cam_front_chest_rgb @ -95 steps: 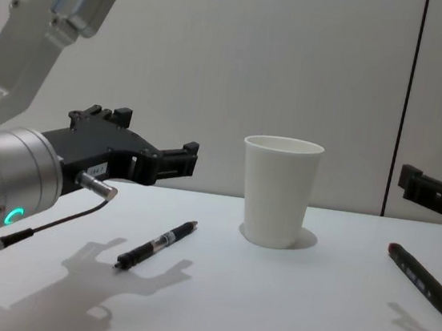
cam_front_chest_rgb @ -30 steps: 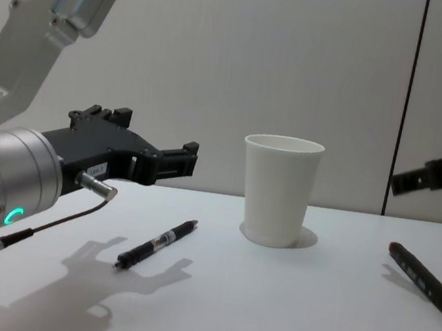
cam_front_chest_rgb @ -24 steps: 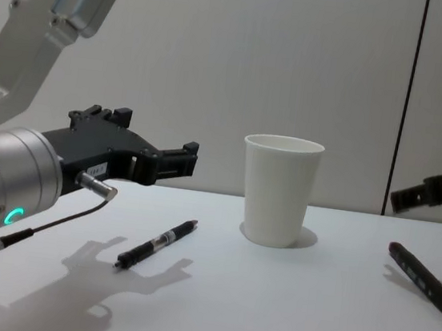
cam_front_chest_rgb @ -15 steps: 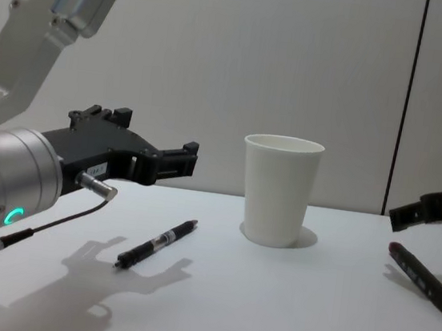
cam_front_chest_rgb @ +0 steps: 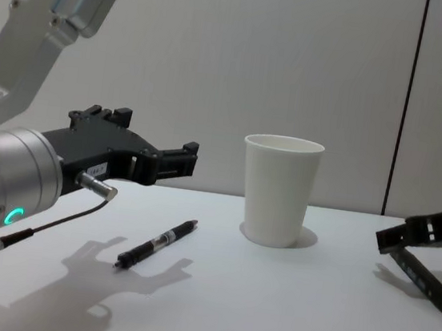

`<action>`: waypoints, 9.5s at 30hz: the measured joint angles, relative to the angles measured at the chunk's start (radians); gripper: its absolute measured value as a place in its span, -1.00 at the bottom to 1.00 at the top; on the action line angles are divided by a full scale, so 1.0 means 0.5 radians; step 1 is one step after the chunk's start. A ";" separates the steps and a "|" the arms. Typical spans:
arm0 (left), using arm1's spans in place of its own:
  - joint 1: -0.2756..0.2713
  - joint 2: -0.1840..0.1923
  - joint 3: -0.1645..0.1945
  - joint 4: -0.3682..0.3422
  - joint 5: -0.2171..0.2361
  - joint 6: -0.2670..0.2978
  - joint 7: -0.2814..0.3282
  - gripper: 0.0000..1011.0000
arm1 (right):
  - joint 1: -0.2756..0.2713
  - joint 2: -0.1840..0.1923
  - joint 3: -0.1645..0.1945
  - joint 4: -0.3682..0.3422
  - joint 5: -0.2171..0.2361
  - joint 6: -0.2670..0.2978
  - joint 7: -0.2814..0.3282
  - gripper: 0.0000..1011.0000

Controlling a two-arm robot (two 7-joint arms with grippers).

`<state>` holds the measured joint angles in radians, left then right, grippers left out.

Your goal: Place the pen into the pen holder.

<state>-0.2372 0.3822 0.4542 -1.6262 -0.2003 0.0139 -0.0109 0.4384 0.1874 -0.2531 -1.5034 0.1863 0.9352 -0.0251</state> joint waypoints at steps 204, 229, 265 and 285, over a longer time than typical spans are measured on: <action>0.000 0.000 0.000 0.000 0.000 0.000 0.000 0.98 | 0.324 -0.385 -0.092 0.687 -0.368 -2.027 0.153 -0.61; 0.000 0.000 0.000 0.000 0.000 0.000 0.000 0.98 | 0.435 -0.437 -0.070 0.880 -0.364 -2.060 0.260 -0.61; 0.000 0.000 0.000 0.000 0.000 0.000 0.000 0.98 | 0.425 -0.514 -0.028 1.133 -0.403 -2.241 0.273 -0.61; 0.000 0.000 0.000 0.000 0.000 0.000 0.000 0.98 | 0.437 -0.552 -0.010 1.222 -0.417 -2.311 0.277 -0.58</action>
<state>-0.2371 0.3821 0.4542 -1.6262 -0.2004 0.0139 -0.0109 0.6569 -0.0884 -0.2579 -0.8922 -0.0223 -0.2203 0.1136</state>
